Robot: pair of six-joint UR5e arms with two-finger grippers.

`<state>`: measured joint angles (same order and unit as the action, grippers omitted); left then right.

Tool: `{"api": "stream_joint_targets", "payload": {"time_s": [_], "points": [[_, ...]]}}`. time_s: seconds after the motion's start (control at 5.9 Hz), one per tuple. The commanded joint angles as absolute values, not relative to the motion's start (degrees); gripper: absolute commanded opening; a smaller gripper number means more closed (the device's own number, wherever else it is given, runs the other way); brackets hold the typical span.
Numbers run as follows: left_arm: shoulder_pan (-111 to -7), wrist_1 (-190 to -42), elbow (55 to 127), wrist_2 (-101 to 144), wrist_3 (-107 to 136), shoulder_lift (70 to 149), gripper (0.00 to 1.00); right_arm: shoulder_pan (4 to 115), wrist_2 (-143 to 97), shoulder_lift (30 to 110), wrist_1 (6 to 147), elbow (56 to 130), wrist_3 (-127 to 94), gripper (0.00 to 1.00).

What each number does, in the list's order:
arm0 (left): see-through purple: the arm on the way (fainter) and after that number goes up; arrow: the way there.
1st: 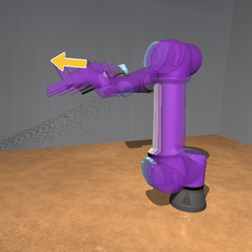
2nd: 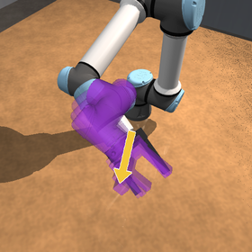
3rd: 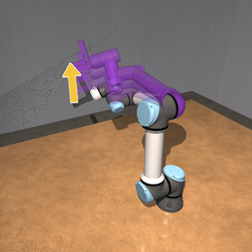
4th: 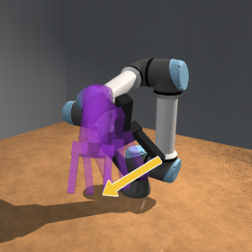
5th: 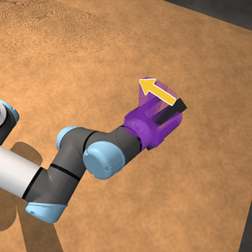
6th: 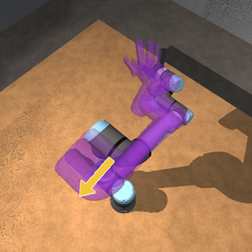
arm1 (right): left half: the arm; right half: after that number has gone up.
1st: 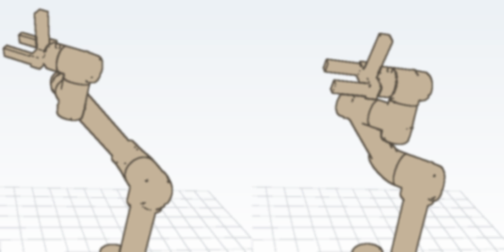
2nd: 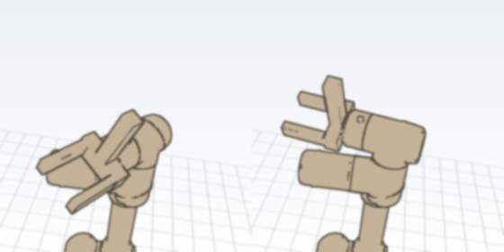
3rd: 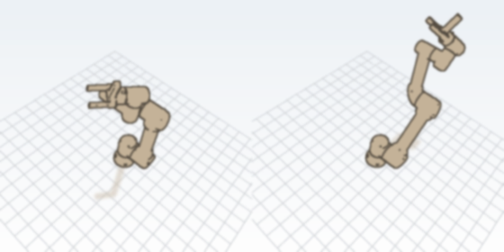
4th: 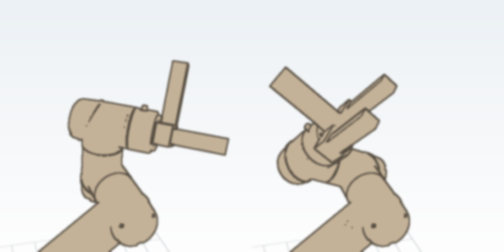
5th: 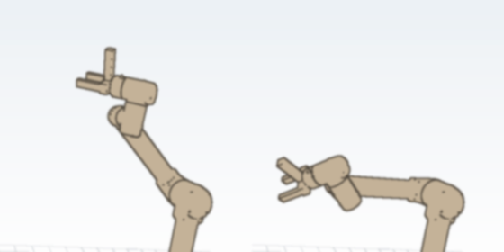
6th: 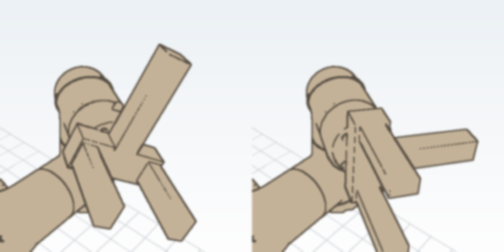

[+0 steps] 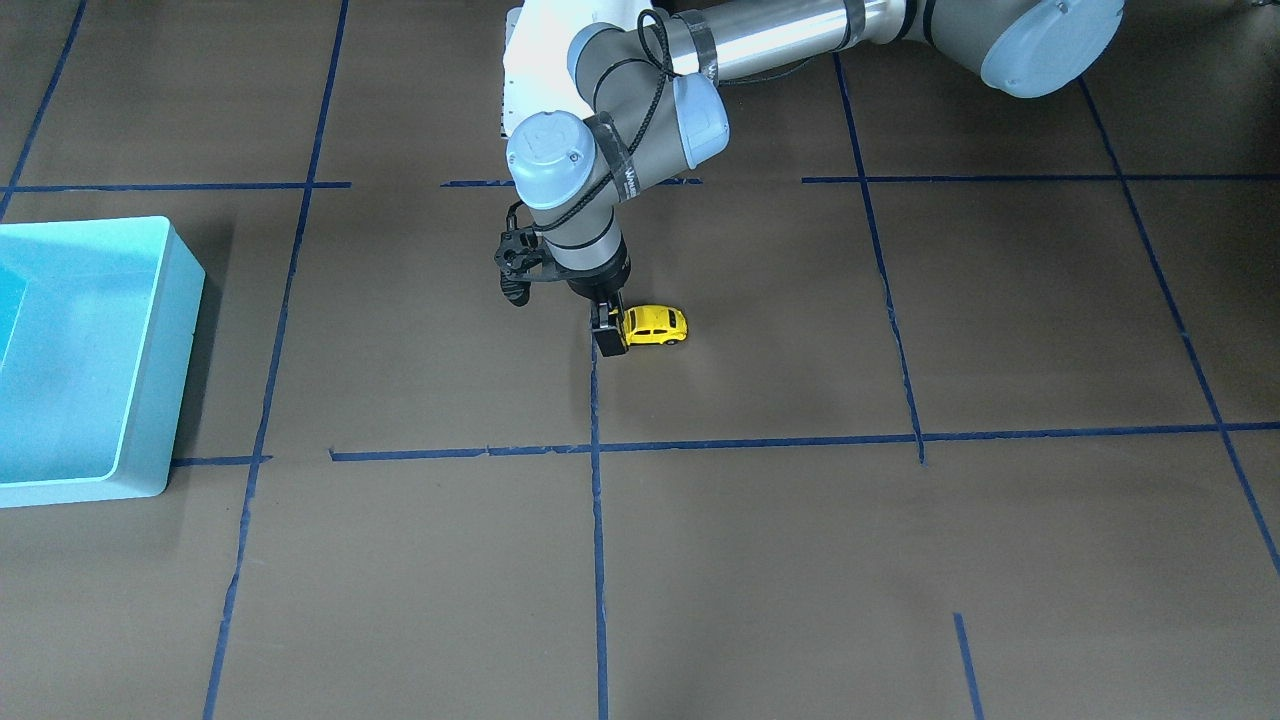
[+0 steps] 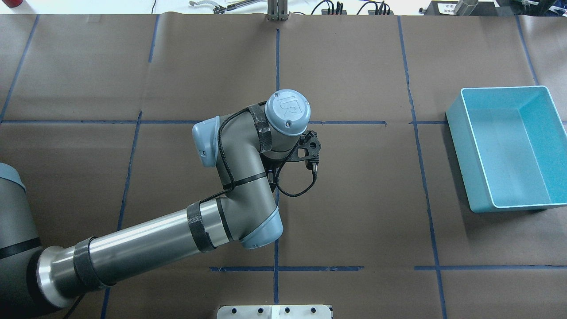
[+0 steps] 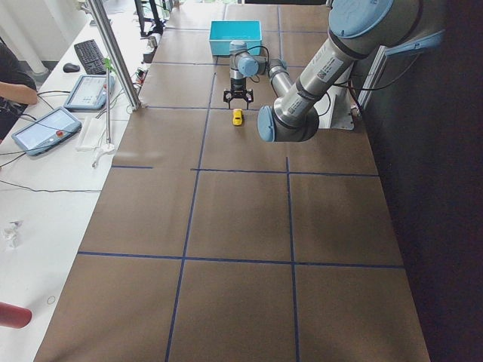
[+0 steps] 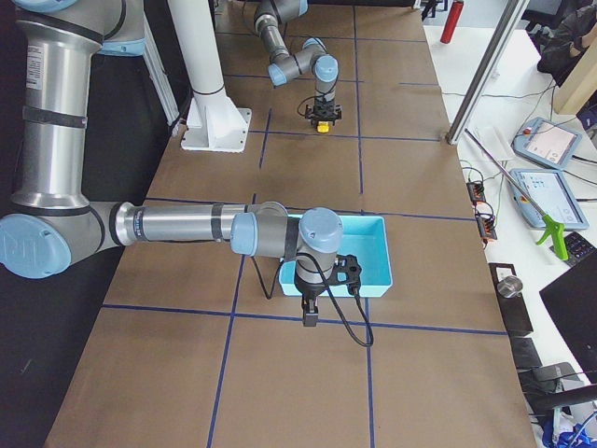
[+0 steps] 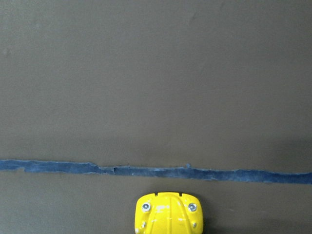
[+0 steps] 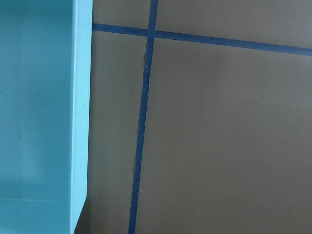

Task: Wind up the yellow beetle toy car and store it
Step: 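Press the car down with the left gripper and drag it backward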

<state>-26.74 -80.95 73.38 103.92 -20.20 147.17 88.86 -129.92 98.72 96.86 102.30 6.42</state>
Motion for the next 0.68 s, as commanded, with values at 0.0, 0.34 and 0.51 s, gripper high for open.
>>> {"api": "stream_joint_targets", "payload": {"time_s": [0.0,0.34,0.51], "points": [[-26.28,-80.95,72.16,102.93,-19.34,147.65,1.0,88.86,-129.99,98.7,96.86,102.3,6.42,1.0],[-26.02,-80.95,71.9,101.25,-19.42,147.66,1.0,88.86,-129.9,98.79,96.86,102.22,6.42,1.0],[-25.93,-80.95,71.29,101.25,-19.42,147.74,0.98,88.86,-129.9,98.7,96.86,102.22,6.42,1.0]]}}
